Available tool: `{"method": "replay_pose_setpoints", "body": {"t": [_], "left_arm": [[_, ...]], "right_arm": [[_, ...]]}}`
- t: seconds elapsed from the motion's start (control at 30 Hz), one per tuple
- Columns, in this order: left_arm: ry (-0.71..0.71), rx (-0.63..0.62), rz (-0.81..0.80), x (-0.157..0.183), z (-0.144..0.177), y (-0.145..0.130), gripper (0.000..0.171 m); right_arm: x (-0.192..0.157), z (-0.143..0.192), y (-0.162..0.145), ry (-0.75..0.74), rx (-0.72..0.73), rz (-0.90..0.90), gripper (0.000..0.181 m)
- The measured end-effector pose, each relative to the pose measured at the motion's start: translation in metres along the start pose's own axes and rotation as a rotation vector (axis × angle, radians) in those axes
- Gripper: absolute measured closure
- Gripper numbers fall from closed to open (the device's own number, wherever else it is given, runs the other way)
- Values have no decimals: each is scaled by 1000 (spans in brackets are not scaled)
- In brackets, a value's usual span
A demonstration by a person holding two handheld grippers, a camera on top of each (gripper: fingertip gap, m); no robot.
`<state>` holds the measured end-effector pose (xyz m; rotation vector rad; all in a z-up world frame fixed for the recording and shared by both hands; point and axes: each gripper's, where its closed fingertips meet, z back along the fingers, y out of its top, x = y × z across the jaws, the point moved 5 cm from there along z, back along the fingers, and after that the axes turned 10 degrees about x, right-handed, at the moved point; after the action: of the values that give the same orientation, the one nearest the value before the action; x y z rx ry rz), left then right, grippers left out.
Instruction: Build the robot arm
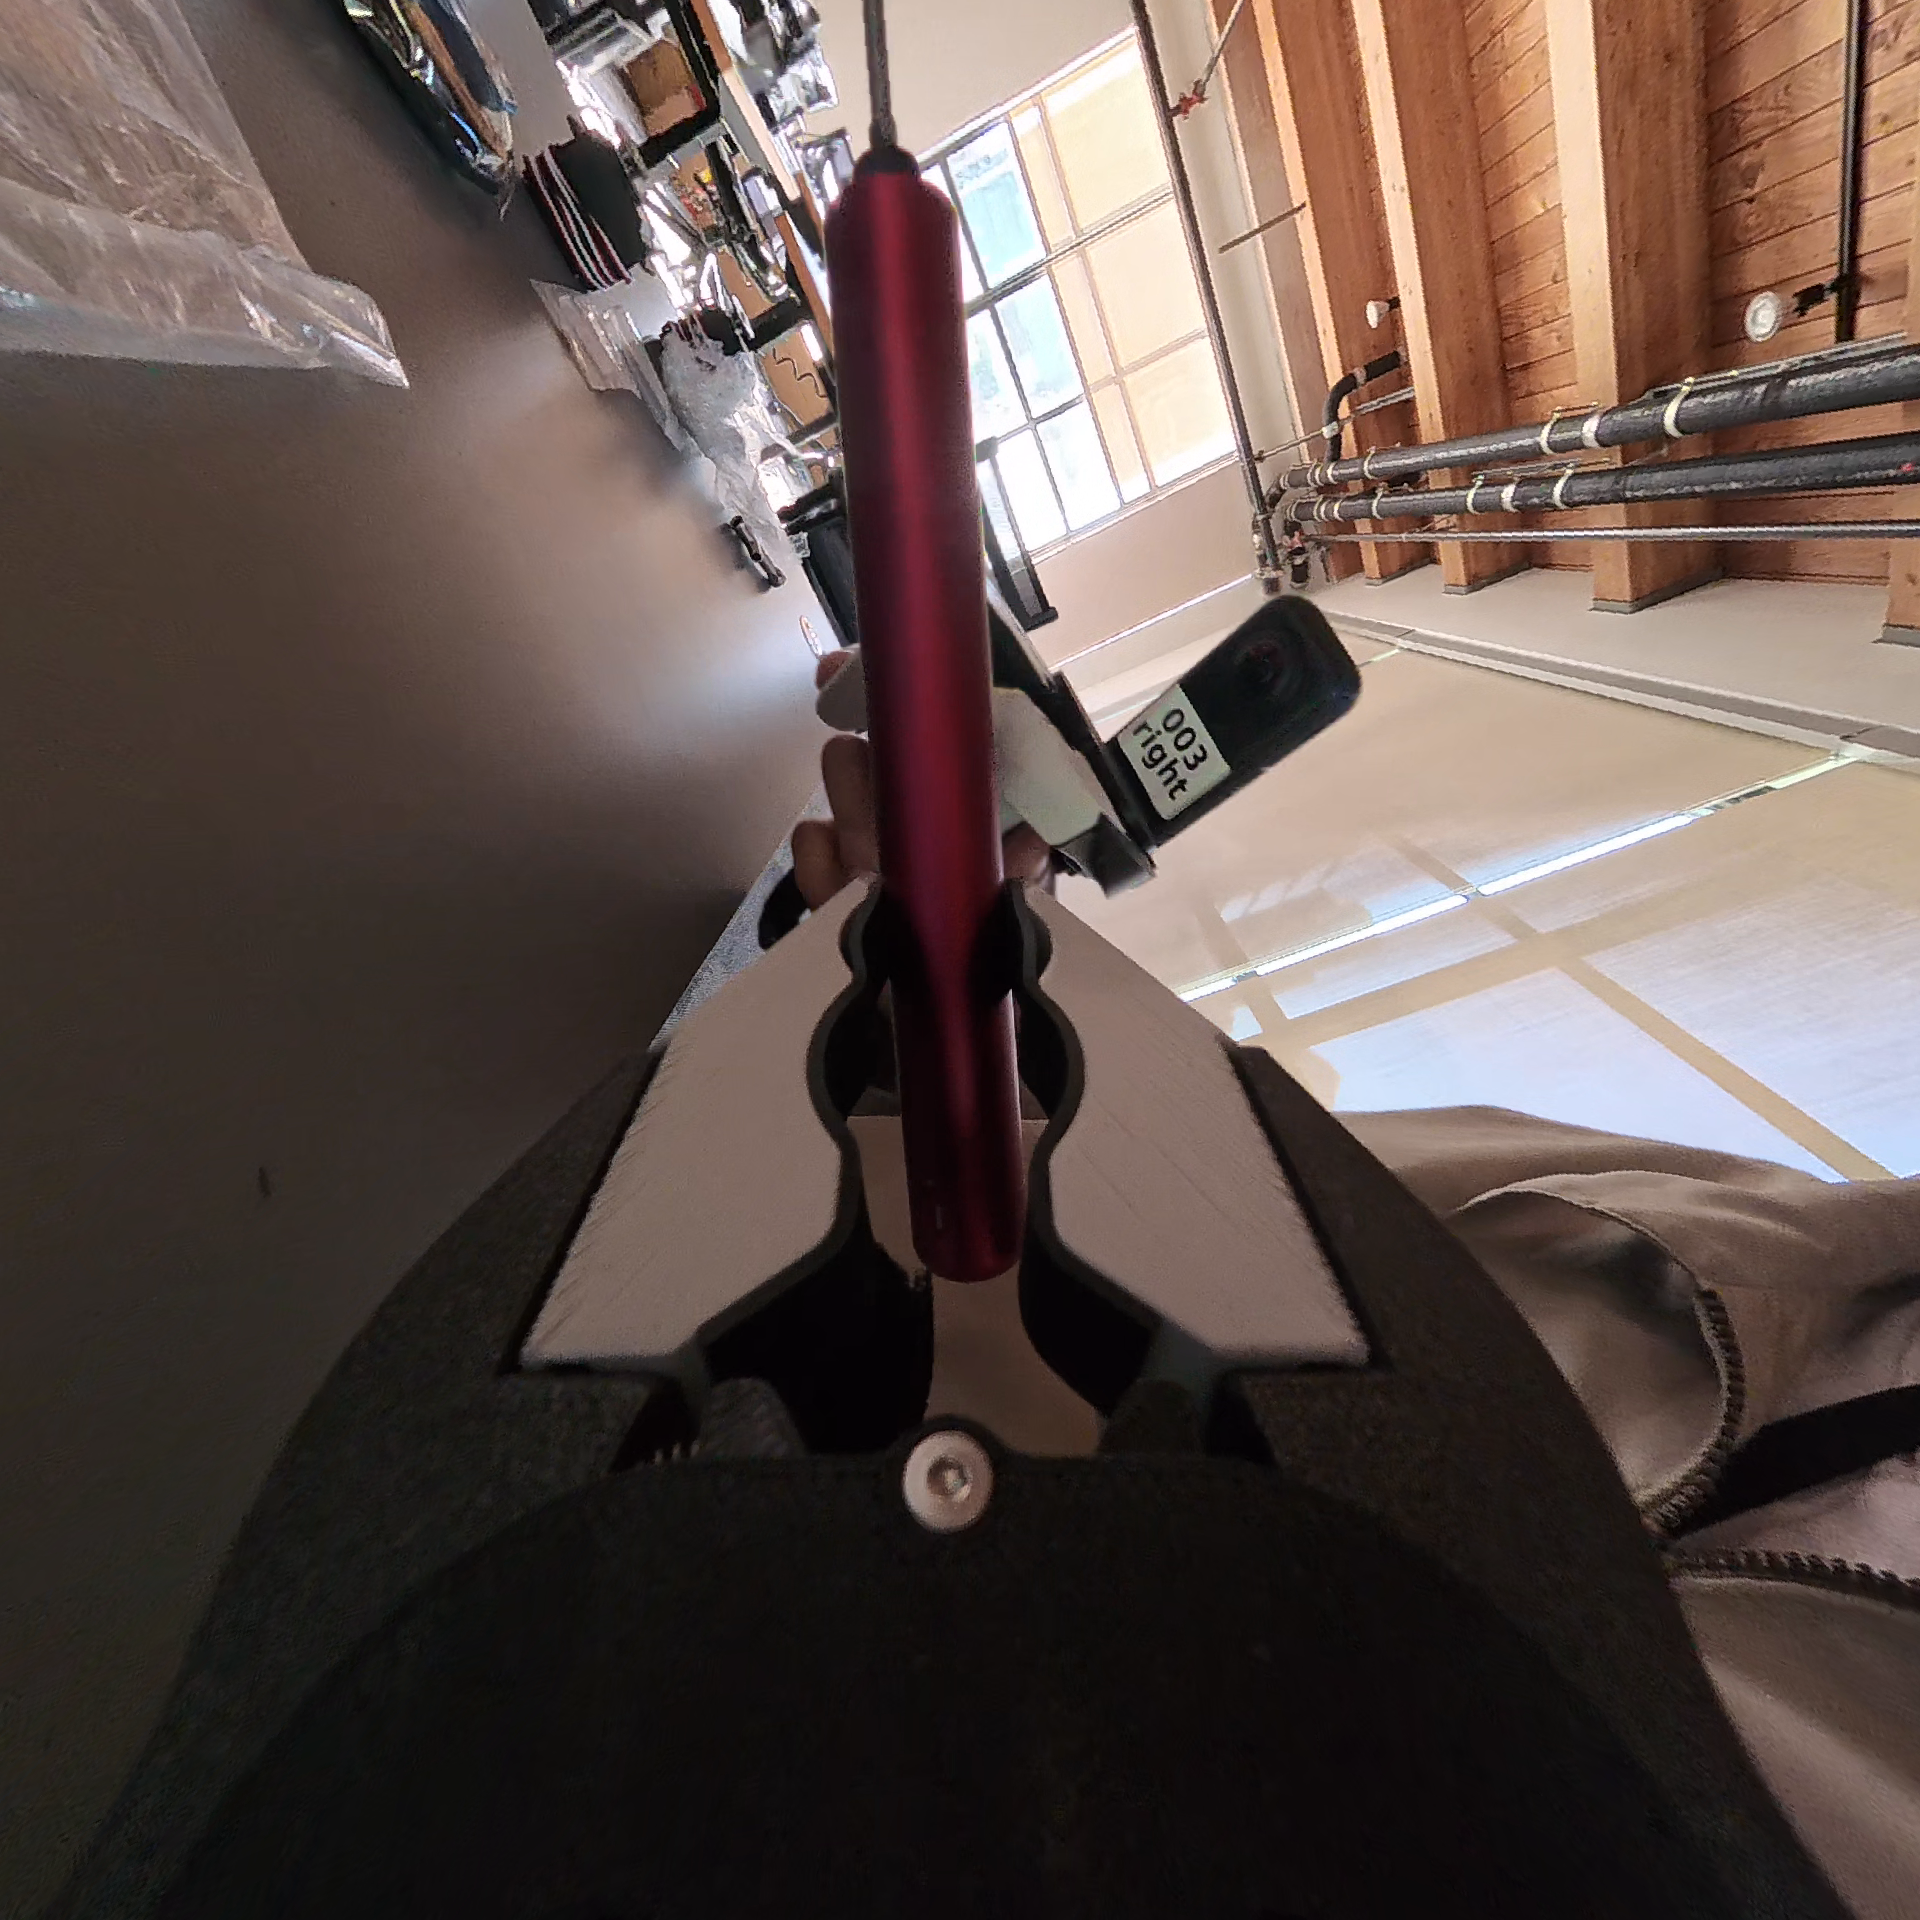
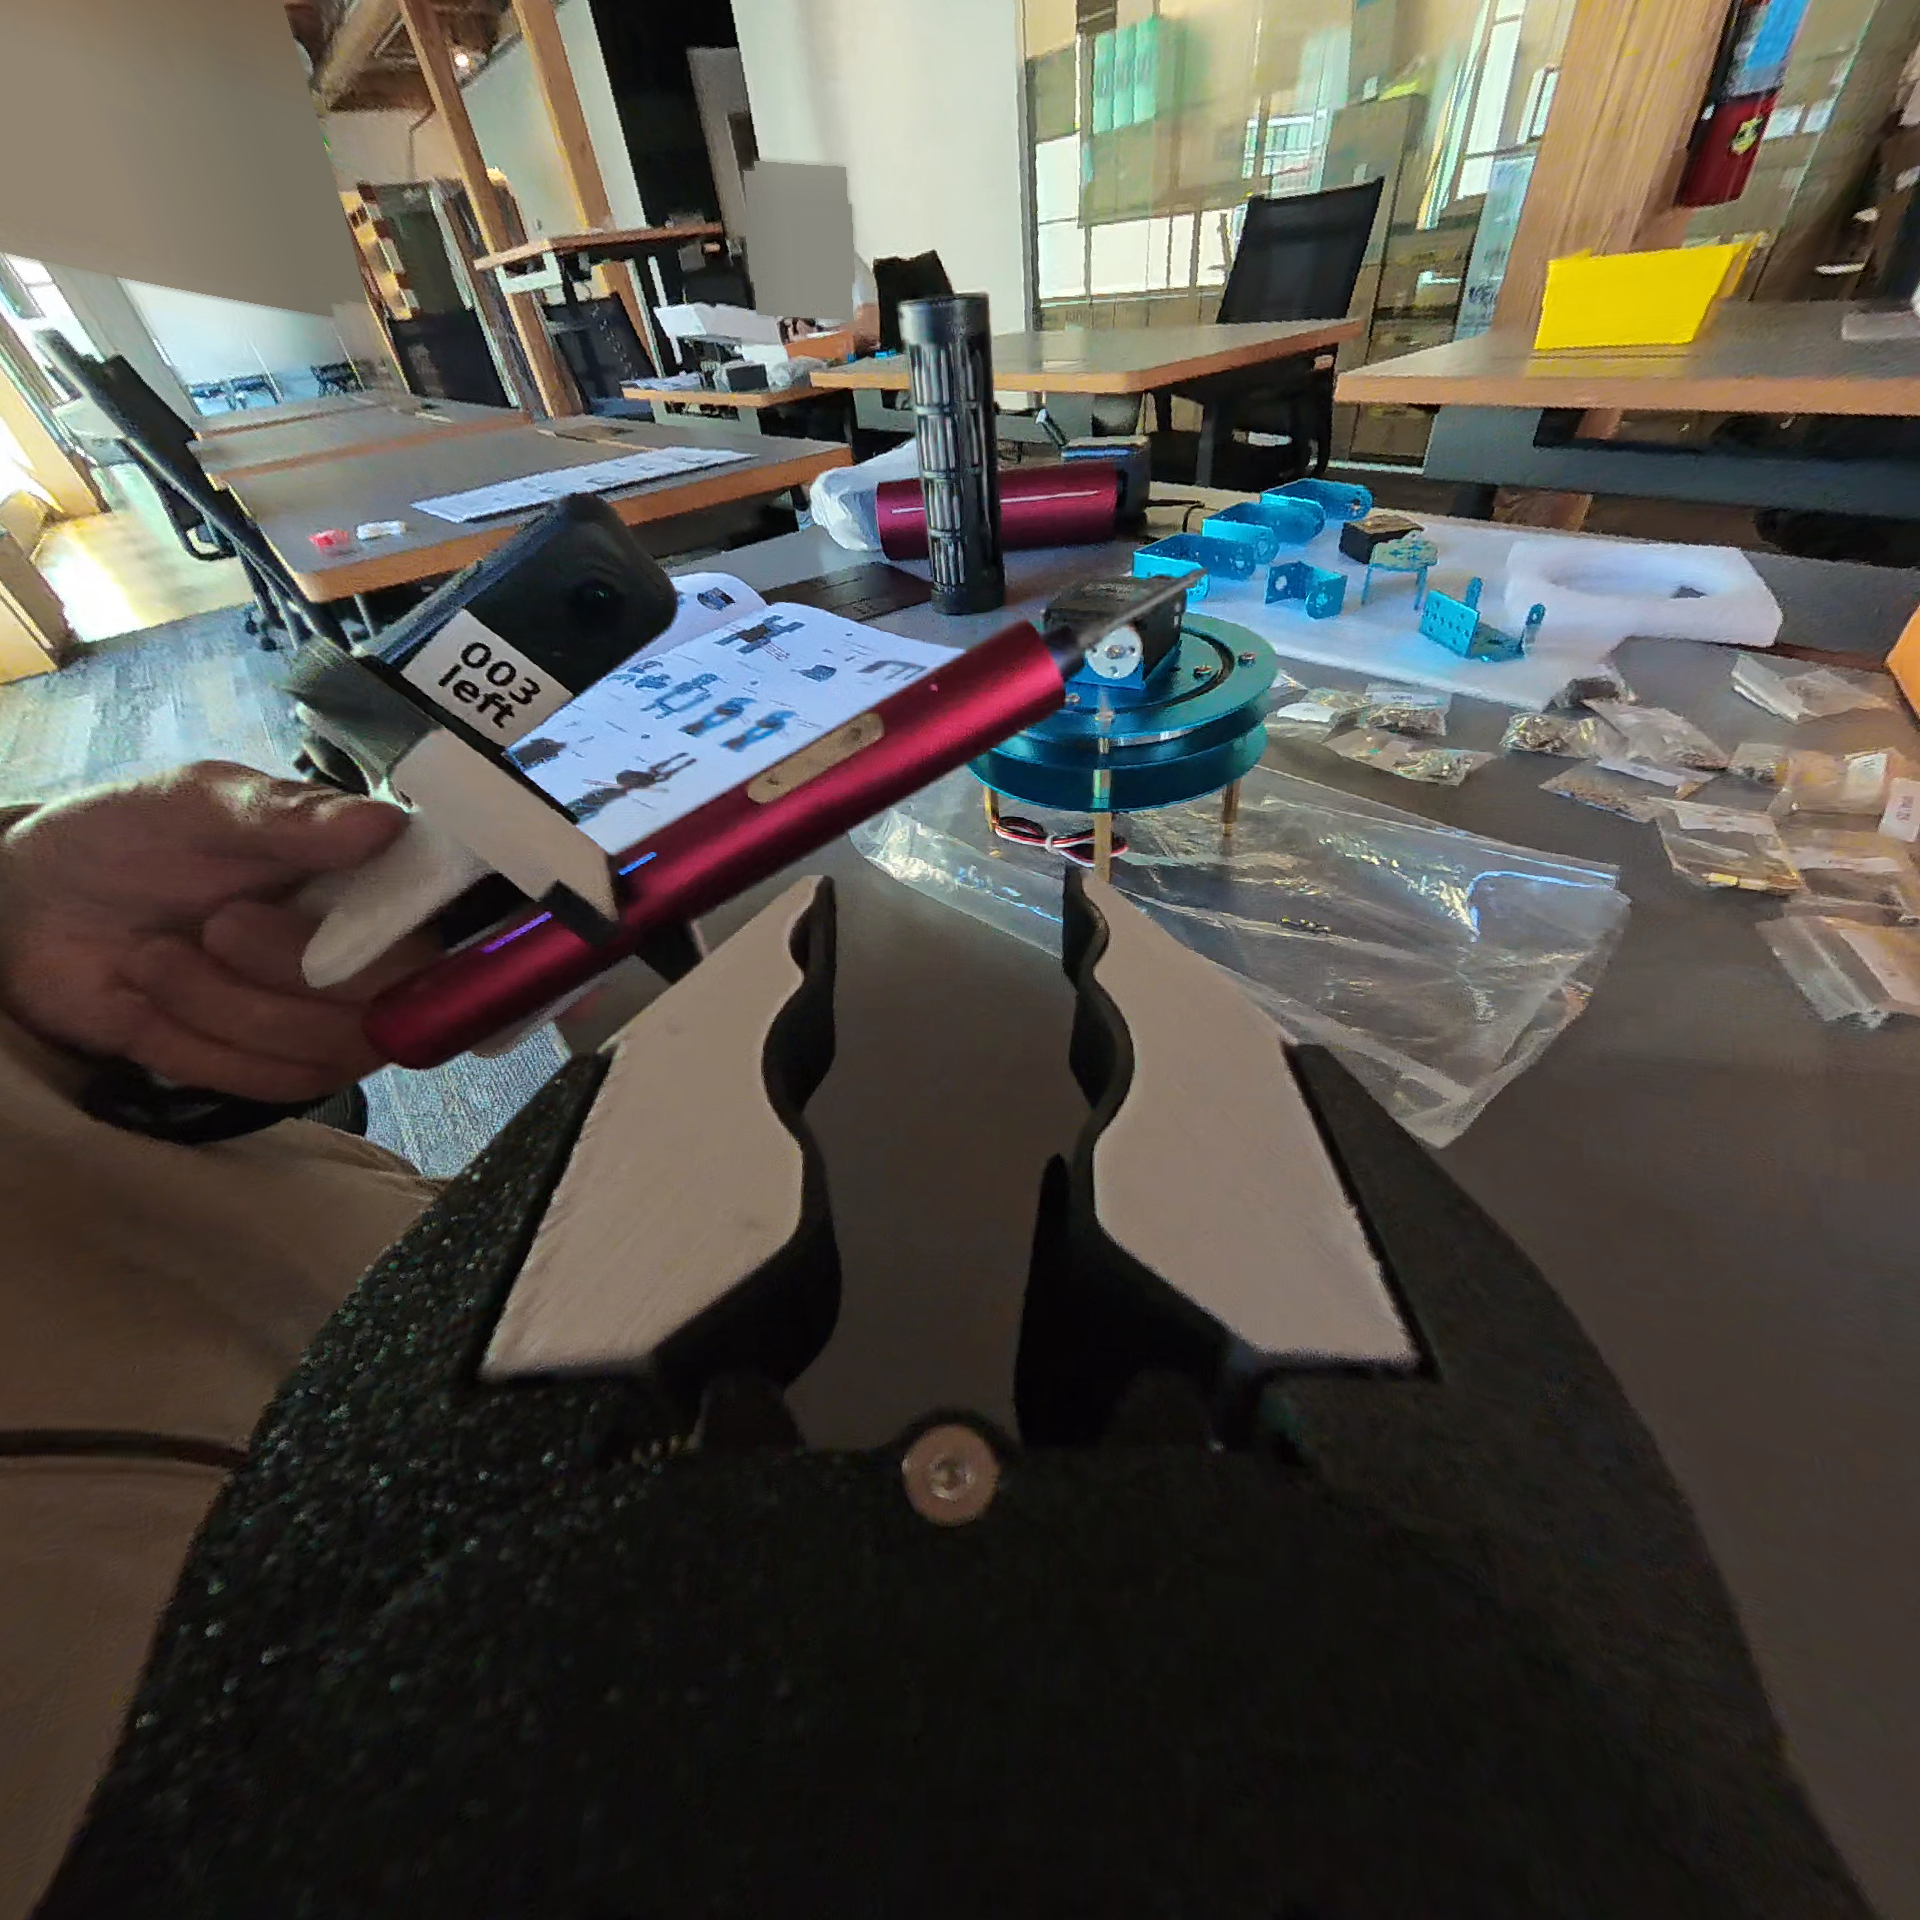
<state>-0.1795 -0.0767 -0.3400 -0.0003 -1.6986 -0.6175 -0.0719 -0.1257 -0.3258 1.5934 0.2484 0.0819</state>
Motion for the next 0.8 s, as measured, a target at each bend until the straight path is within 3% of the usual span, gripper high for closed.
{"method": "replay_pose_setpoints", "body": {"t": [0.13,0.33,0.47,0.6,0.8], "left_arm": [[30,6,33,-7,1,-4,152],[143,-19,61,-29,-1,-4,152],[322,-54,-190,-39,17,13,152],[537,-144,-525,-48,43,31,152],[592,-256,-809,-55,49,39,152]], "right_arm": [[-6,3,0,-36,30,0,134],[-3,12,-14,-196,-67,203,141],[13,20,-27,-209,-192,73,139],[30,26,-45,-249,-311,89,139],[39,35,-64,-240,-325,40,139]]}}
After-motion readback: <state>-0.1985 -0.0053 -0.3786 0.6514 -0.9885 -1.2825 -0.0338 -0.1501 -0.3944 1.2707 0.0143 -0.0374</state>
